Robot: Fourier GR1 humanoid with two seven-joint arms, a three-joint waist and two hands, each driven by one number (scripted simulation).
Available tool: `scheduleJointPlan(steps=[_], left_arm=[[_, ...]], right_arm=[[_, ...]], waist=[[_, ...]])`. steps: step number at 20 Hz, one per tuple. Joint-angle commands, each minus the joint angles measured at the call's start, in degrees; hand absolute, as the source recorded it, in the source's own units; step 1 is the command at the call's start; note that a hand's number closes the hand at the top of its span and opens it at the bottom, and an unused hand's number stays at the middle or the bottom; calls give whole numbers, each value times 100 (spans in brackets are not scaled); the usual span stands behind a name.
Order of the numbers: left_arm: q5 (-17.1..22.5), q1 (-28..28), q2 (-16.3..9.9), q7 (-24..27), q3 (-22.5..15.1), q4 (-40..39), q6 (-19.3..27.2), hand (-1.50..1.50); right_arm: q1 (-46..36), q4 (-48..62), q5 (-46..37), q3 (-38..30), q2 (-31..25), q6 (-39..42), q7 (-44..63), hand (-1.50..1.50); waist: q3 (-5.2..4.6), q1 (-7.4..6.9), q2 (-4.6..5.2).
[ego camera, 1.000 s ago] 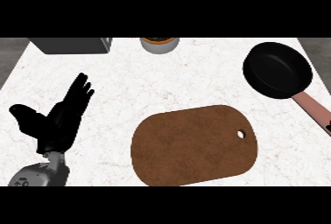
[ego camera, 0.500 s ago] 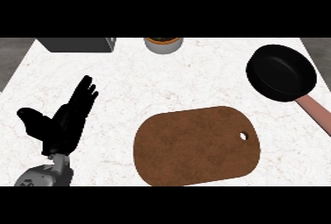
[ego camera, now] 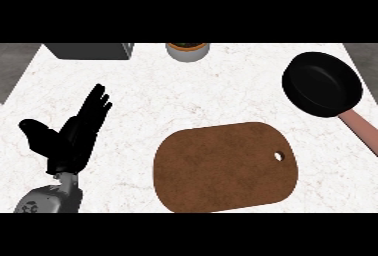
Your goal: Pick the tomato from the cutting board and place it in the pot
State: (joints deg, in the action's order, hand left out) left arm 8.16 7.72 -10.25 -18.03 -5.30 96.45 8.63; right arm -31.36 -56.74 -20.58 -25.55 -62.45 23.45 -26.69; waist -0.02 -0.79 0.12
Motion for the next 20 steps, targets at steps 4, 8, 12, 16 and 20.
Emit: scheduleJointPlan(steps=[4, 8, 12, 16, 20], left_arm=[[-164, -136, 238, 139, -147, -4, 16, 0], [-235, 139, 279, -103, -75, 2, 150, 0], [-2, 105, -26, -310, 143, 151, -189, 0], [-58, 52, 120, -25, 120, -142, -216, 0], [-275, 297, 277, -220, -16, -4, 41, 0]], right_arm=[[-1284, 364, -80, 567, 136, 320, 813, 150], [-1644, 675, -390, 900, 651, -66, 1124, 150], [-2383, 760, -757, 1340, 940, -115, 1780, 150], [-2528, 1583, -1050, 1480, 1305, -465, 1331, 150], [-3011, 2300, -1565, 1835, 1309, -599, 815, 150]], waist=[[-1, -52, 8], [1, -49, 12], [-2, -75, 10], [1, -57, 26], [5, -148, 57]])
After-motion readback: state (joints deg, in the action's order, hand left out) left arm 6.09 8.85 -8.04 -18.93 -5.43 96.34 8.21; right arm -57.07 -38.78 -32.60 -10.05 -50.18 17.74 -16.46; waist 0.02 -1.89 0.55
